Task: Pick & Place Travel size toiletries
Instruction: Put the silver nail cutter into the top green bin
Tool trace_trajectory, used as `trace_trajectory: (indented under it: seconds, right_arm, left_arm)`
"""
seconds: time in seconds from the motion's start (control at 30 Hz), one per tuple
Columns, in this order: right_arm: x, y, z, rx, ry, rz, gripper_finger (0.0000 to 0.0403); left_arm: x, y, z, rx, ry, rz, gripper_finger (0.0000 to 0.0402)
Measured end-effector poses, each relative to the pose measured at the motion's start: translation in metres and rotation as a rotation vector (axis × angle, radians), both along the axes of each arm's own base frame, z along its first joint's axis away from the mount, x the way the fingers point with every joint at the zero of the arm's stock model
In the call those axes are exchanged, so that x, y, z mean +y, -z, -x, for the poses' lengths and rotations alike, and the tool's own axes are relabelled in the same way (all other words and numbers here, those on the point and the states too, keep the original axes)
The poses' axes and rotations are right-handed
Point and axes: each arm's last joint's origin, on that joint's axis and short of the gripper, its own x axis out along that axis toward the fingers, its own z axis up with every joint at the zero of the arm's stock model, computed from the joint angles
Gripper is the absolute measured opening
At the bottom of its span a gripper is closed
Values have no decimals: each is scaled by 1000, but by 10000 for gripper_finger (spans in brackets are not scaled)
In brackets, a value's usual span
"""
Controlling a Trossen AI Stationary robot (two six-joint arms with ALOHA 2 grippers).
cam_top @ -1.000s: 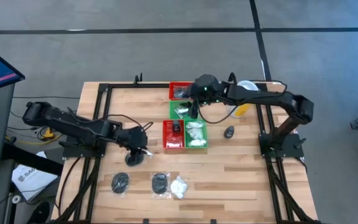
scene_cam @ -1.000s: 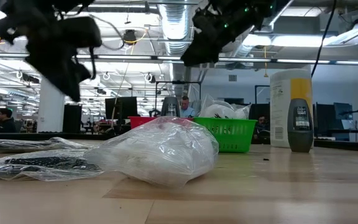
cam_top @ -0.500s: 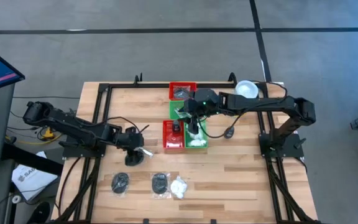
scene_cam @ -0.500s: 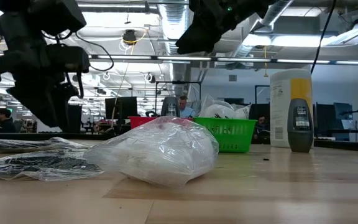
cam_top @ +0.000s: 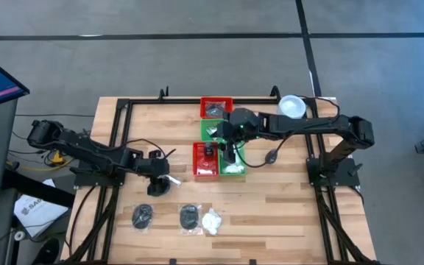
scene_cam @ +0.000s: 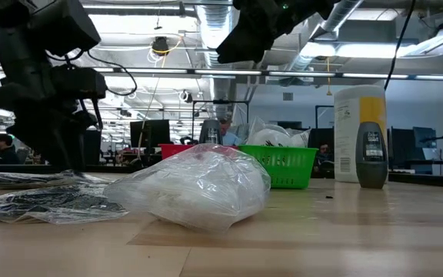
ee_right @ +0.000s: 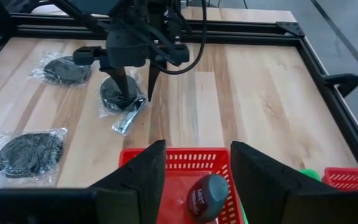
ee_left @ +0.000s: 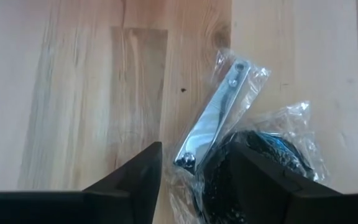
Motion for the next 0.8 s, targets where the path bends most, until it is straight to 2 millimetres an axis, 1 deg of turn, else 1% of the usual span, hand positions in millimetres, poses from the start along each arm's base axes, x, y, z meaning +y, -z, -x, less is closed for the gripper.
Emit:
trace_trajectory:
  seconds: [0.13,0.4,0.63,0.8]
  right_arm:
    - [0,0,0,0,1,0,169]
    - [0,0,0,0,1,0,169]
    - [0,0,0,0,1,0,167]
    - [0,1,0,5,1,-1,165]
  left_arm:
    - [0,5,3,-3,0,0,175]
    - [2,4,1,-23,-23,-45,166]
    - [1,4,1,-24,-15,-29,150]
    - [1,4,1,-26,-4,-9,148]
